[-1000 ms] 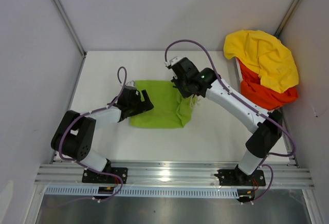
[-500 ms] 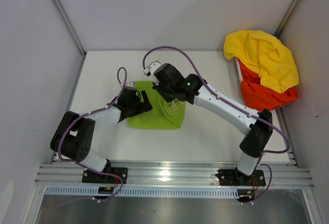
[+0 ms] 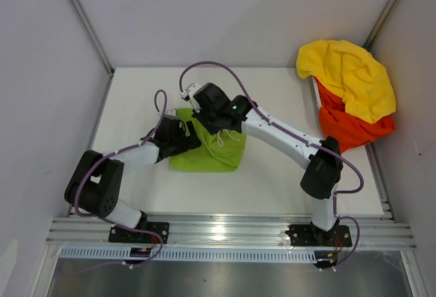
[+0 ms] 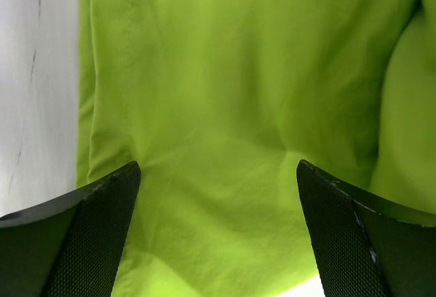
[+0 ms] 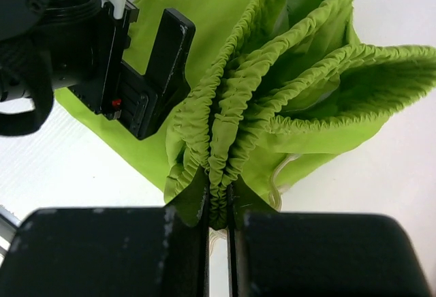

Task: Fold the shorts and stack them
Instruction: Fold the shorts

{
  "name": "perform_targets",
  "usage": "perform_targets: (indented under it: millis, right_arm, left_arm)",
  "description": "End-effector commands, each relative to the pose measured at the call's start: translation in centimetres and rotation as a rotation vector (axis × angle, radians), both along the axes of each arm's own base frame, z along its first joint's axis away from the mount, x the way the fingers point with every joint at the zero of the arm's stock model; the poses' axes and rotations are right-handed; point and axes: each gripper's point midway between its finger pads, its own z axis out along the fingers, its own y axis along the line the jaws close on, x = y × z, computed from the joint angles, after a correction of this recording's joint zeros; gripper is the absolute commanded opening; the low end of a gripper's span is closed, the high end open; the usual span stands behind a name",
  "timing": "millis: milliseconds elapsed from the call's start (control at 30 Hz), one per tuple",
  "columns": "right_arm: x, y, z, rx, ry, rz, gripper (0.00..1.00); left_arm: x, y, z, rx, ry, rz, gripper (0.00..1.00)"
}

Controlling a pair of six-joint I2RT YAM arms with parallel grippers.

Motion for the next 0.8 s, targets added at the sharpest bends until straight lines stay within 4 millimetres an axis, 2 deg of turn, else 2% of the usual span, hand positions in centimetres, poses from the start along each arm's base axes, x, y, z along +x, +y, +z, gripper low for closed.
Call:
perform_targets:
  millis: [0, 167, 300, 400, 500, 533, 633, 667, 767]
  right_arm:
    - [0.6, 2.0, 1.7, 0.106, -0.023, 0.011, 0.04]
    - [0.8, 2.6, 0.9, 0.118, -0.006, -0.002, 0.04]
    - [1.1, 2.6, 0.0, 0.117, 0.012, -0.023, 0.03]
    - [1.5, 2.5, -0.5, 0.121, 0.022, -0.033, 0.03]
    - [1.6, 2.6, -0.8, 0.126, 0.024, -0.030, 0.03]
    - [1.8, 2.4, -1.0, 0.126, 0.026, -0.035, 0.03]
    - [1.9, 2.7, -1.2, 0.145, 0.042, -0.048, 0.03]
    - [2.0, 2.9, -1.4, 0.149, 0.043, -0.049, 0.03]
    - [2.0, 3.7, -1.4, 0.181, 0.049, -0.044, 0.04]
  left_arm:
    - [-0.7, 0.1, 1.4, -0.003, -0.019, -0.014, 0.98]
    - [-1.2, 0.4, 2.0, 0.001, -0.024, -0.010, 0.98]
    - [-1.7, 1.2, 3.3, 0.010, -0.038, 0.011, 0.99]
    - [-1.6, 2.5, 5.8, 0.006, -0.075, 0.080, 0.99]
    - [-2.4, 3.4, 6.9, -0.012, -0.085, 0.134, 0.99]
    - [-2.3, 4.1, 8.2, -0.025, -0.119, 0.182, 0.99]
    - [-2.9, 5.2, 9.7, -0.039, -0.143, 0.251, 0.99]
    - [-3.1, 5.6, 10.9, -0.049, -0.178, 0.269, 0.99]
    - [-3.3, 6.4, 13.0, -0.074, -0.242, 0.304, 0.99]
